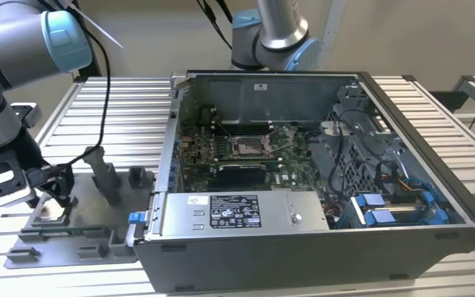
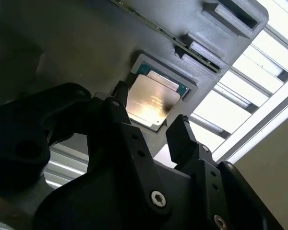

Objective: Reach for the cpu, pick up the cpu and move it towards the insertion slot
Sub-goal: 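Pick up the cpu and move it towards the insertion slot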

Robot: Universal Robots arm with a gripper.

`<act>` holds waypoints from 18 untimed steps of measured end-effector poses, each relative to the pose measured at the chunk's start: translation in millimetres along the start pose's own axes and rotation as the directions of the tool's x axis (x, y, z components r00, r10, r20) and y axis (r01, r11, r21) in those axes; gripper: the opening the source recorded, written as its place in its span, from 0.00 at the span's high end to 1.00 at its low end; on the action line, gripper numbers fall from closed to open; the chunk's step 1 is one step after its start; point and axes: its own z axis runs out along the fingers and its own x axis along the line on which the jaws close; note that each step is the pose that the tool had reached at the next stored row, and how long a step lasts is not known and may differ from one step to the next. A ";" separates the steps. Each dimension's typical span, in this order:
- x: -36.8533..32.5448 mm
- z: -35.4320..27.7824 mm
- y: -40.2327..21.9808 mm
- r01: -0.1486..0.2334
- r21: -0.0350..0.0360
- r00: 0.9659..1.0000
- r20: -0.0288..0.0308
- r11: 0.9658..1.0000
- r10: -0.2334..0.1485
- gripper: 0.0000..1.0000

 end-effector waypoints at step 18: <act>0.8 15.2 0.8 -0.032 0.000 0.999 0.001 0.999 0.032 0.00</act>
